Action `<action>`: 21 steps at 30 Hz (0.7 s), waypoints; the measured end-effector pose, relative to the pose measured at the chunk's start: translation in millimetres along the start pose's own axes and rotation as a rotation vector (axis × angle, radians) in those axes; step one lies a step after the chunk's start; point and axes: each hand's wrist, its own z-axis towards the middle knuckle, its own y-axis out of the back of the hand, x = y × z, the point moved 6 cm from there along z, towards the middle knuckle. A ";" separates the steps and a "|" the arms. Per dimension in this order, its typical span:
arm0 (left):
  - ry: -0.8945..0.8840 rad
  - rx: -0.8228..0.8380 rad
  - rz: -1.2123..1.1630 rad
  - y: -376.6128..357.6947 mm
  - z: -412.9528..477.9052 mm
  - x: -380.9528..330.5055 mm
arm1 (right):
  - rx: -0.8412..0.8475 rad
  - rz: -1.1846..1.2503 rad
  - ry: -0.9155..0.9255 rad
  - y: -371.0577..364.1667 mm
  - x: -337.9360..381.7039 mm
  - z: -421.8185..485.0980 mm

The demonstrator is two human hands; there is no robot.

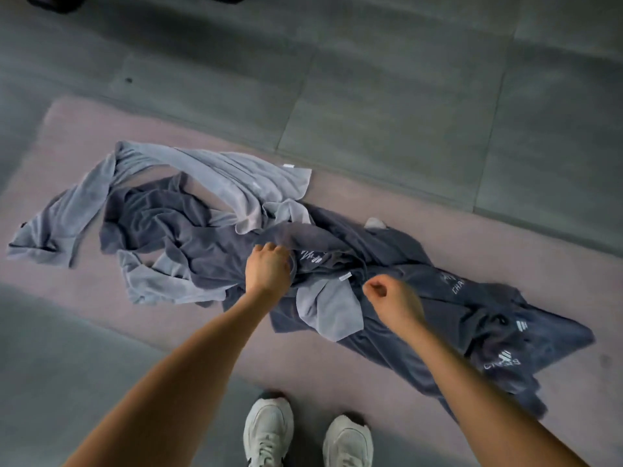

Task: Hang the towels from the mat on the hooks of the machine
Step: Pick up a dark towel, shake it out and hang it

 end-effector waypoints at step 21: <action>-0.392 0.189 -0.336 63.6 1.7 -59.9 | -0.204 0.158 0.259 25.3 40.6 -22.0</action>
